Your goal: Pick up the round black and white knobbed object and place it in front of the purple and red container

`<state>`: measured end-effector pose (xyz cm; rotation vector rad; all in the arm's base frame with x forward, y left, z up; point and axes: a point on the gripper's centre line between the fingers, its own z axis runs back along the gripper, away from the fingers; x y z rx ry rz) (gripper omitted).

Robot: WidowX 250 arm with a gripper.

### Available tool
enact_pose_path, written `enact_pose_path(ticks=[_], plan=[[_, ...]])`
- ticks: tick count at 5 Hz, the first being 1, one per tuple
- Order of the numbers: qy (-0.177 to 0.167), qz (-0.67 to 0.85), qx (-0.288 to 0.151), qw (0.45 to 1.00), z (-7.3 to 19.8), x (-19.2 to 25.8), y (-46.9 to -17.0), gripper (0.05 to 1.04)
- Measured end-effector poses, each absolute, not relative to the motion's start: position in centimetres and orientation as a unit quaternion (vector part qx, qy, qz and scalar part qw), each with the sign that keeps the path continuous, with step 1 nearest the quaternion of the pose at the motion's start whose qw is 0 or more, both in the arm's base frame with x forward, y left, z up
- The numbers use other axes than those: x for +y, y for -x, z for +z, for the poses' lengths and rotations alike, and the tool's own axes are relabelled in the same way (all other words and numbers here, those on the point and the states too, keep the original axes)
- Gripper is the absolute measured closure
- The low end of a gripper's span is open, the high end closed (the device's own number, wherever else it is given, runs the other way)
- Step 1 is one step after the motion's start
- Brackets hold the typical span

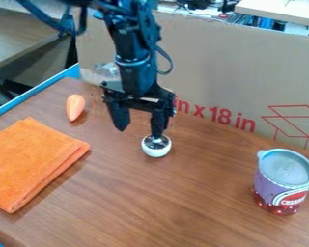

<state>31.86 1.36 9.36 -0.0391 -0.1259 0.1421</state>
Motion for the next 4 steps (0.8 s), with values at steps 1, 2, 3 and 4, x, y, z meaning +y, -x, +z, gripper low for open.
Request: enact_pose_path(ticks=[1,2,3,4], plan=[[0.020,0.072,-0.052,0.996,8.0,1.4,-33.6,0.083],[0.011,0.076,-0.047,0.996,7.2,1.8,-34.9,0.083],[0.005,0.079,-0.038,0.996,5.9,2.0,-35.7,0.083],[0.005,0.082,-0.041,0.996,5.2,2.1,-36.1,0.117]])
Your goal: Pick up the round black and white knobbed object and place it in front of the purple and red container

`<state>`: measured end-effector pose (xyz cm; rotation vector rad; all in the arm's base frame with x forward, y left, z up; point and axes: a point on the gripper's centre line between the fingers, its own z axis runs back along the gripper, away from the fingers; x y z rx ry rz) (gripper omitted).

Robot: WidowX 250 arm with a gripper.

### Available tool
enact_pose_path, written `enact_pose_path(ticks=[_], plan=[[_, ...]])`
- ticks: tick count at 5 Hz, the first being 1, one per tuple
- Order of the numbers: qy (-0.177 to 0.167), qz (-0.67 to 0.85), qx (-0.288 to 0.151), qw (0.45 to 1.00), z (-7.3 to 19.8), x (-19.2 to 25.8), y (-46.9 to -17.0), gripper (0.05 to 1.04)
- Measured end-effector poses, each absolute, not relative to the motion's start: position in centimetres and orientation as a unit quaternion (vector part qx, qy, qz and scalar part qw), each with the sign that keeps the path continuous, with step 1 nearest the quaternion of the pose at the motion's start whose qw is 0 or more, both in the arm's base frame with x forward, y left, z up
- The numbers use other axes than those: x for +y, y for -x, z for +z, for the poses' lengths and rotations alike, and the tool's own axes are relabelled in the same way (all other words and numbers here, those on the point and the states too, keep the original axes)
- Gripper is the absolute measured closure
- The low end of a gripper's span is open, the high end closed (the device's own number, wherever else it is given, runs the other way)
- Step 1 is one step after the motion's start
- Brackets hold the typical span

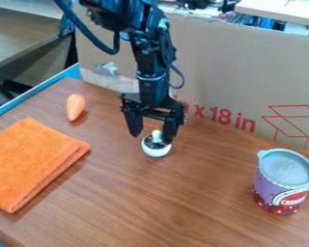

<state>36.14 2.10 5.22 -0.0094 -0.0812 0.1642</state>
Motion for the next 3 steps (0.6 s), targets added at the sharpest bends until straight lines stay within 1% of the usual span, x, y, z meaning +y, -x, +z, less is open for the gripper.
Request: enact_pose_path(ticks=[1,2,3], plan=[[0.005,0.081,-0.054,0.995,5.04,2.07,-36.64,0.248],[0.008,0.083,-0.060,0.995,4.50,1.99,-36.49,0.548],[0.014,0.082,-0.057,0.995,4.76,1.76,-35.90,0.788]])
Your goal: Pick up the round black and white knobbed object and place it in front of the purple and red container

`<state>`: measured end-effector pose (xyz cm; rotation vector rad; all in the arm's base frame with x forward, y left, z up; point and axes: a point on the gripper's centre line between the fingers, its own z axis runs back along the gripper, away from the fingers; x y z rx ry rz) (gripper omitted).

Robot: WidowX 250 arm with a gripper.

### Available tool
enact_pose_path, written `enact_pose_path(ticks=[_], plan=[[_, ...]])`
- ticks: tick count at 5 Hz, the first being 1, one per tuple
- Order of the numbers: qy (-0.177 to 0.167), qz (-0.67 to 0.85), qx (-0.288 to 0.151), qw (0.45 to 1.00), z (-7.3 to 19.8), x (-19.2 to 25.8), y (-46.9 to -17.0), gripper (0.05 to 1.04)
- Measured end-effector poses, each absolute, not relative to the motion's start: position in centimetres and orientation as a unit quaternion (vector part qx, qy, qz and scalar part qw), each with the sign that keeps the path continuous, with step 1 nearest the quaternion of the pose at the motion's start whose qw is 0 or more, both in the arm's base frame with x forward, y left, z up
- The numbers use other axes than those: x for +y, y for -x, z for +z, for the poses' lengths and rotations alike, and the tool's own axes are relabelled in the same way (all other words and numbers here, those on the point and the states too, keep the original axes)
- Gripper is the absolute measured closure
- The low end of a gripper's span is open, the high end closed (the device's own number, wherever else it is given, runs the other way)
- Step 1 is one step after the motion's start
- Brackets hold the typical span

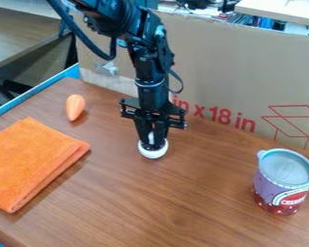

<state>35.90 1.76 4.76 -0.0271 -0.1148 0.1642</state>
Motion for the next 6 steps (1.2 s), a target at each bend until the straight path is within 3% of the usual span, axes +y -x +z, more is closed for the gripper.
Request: enact_pose_path(ticks=[2,3,4,6], plan=[[0.033,0.045,-0.110,0.992,11.0,-1.2,-33.6,0.833],[0.038,-0.010,-0.099,0.994,13.1,-5.7,-30.0,0.833],[0.027,-0.089,-0.063,0.994,12.6,-10.5,-26.5,0.833],[0.006,-0.130,-0.034,0.991,8.8,-16.7,-24.3,0.833]])
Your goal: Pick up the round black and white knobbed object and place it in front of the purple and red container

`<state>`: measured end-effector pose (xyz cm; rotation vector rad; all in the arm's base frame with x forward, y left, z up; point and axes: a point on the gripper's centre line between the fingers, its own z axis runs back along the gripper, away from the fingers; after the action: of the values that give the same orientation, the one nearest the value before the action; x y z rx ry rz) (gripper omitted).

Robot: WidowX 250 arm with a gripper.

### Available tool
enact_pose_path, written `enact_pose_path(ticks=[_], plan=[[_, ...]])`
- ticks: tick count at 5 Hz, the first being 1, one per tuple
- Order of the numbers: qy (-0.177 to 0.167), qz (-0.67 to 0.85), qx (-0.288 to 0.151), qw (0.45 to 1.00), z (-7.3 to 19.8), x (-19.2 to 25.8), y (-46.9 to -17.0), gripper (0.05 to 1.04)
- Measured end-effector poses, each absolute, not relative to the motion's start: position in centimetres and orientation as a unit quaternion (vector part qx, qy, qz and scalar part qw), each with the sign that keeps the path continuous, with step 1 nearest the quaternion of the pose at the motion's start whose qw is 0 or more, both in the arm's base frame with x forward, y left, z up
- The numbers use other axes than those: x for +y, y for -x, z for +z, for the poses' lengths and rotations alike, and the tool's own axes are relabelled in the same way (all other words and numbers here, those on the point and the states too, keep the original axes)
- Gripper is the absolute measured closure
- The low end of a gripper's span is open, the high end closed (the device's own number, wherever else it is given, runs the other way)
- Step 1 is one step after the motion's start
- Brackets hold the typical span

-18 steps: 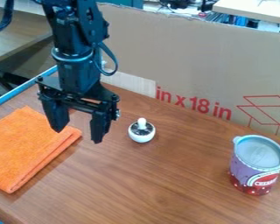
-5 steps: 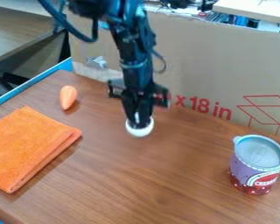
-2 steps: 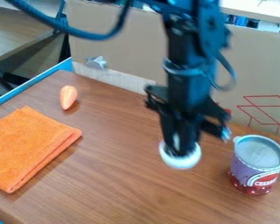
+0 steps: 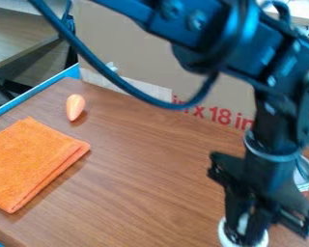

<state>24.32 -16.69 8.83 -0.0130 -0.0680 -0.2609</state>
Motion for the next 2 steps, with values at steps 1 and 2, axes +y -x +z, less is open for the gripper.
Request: enact_pose_path(ticks=[1,2], plan=[[-0.005,-0.134,-0.037,0.990,7.4,-16.9,-24.8,0.833],[0.005,-0.127,-0.055,0.990,6.9,-17.1,-25.8,0.833]])
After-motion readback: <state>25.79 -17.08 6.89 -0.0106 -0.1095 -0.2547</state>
